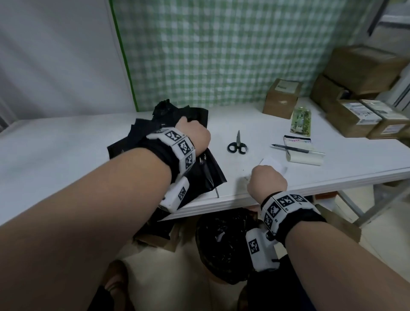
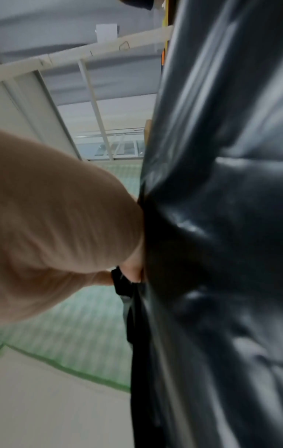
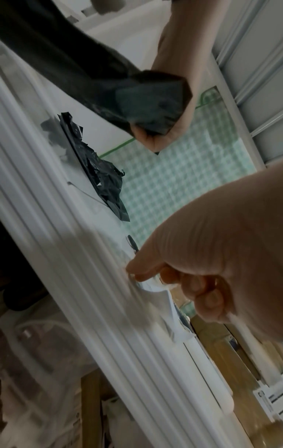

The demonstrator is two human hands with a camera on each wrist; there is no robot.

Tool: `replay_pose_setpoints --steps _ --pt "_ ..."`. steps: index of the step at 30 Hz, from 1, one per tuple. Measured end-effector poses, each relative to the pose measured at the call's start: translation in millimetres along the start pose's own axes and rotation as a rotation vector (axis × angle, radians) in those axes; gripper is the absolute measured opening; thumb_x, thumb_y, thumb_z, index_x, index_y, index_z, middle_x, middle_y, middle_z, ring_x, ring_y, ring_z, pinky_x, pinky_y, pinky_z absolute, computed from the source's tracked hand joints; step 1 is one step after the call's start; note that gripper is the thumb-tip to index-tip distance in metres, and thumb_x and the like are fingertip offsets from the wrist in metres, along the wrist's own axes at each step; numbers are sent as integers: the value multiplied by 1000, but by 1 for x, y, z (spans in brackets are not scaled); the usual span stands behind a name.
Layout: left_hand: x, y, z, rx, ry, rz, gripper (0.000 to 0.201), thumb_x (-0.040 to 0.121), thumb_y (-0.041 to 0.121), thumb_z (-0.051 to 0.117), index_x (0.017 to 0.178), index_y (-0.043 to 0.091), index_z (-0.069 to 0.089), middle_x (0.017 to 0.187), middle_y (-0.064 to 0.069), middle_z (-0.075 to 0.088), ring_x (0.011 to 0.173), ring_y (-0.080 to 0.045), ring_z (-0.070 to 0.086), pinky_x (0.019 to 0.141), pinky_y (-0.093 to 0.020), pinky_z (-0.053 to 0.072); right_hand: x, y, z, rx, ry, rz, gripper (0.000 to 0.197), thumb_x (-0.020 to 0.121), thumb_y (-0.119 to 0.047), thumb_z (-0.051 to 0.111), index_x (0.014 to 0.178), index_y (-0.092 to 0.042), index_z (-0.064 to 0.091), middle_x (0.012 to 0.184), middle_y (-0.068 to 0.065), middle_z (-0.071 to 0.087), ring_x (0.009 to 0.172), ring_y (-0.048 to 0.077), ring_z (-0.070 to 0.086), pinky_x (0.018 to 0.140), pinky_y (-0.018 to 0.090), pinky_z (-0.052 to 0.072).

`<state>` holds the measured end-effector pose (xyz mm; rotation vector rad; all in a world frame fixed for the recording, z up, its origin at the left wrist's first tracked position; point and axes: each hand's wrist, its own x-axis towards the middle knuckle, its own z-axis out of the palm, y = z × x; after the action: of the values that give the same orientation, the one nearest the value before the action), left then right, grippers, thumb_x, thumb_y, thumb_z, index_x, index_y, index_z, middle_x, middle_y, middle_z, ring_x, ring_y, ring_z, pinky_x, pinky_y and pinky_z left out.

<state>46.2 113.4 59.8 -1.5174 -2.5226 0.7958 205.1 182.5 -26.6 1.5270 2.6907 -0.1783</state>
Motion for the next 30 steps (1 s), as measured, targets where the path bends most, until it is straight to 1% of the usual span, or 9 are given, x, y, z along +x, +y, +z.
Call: replay_pose_setpoints --steps 3,5,8,10,15,20,22,26,30 --pt "1 10 18 -114 76 31 27 92 6 45 114 13 60 127 -5 47 123 -23 38 83 -32 37 3 4 2 53 11 13 13 86 -16 51 94 -12 61 101 5 59 87 25 58 66 27 40" --pt "3 14 30 -269 20 59 38 89 7 49 125 20 54 144 -6 30 137 -27 22 97 -39 40 4 8 1 83 -7 20 15 85 -17 50 95 -12 60 104 5 60 87 25 57 66 27 41" --pt "-3 18 37 -469 -126 70 58 92 17 47 145 28 27 158 -8 1 145 -37 -7 116 -51 18 4 14 1 116 -54 -1 30 82 -17 50 110 -16 61 113 4 59 100 24 59 69 27 42" --pt "-14 22 36 -488 -182 54 65 94 33 46 150 23 15 158 -13 -2 145 -37 -5 117 -48 9 3 18 -1 131 -80 -23 36 80 -15 51 115 -18 60 117 4 58 104 23 59 73 28 45" --pt "-20 29 55 -538 -337 1 83 85 62 45 151 24 10 159 -11 -3 144 -41 4 116 -51 15 0 24 -7 -2 -97 -79 40 80 -10 52 118 -18 59 121 5 54 107 25 59 81 32 50" --pt "-24 32 68 -605 -300 31 79 86 60 46 149 21 17 157 -12 10 144 -36 11 116 -49 19 -3 26 -11 -54 16 -7 25 86 -3 46 107 -8 57 98 6 54 96 26 58 71 29 40" --pt "-25 29 66 -675 -234 38 75 86 54 50 147 18 25 153 -12 23 140 -32 23 114 -45 26 -1 27 -14 -22 68 -7 26 86 0 42 105 -6 58 101 8 55 95 28 58 71 30 41" --pt "-33 19 54 -910 5 -9 54 90 37 53 138 12 44 138 -10 49 126 -26 47 107 -33 37 3 23 -29 211 377 -31 21 88 -5 42 92 -5 62 97 15 59 87 34 59 64 31 38" --pt "-39 7 46 -1302 157 -93 38 94 33 48 124 11 58 109 -7 66 100 -22 62 91 -31 47 1 0 -51 520 533 -74 18 89 -24 50 85 -16 66 78 6 62 78 28 57 63 28 40"
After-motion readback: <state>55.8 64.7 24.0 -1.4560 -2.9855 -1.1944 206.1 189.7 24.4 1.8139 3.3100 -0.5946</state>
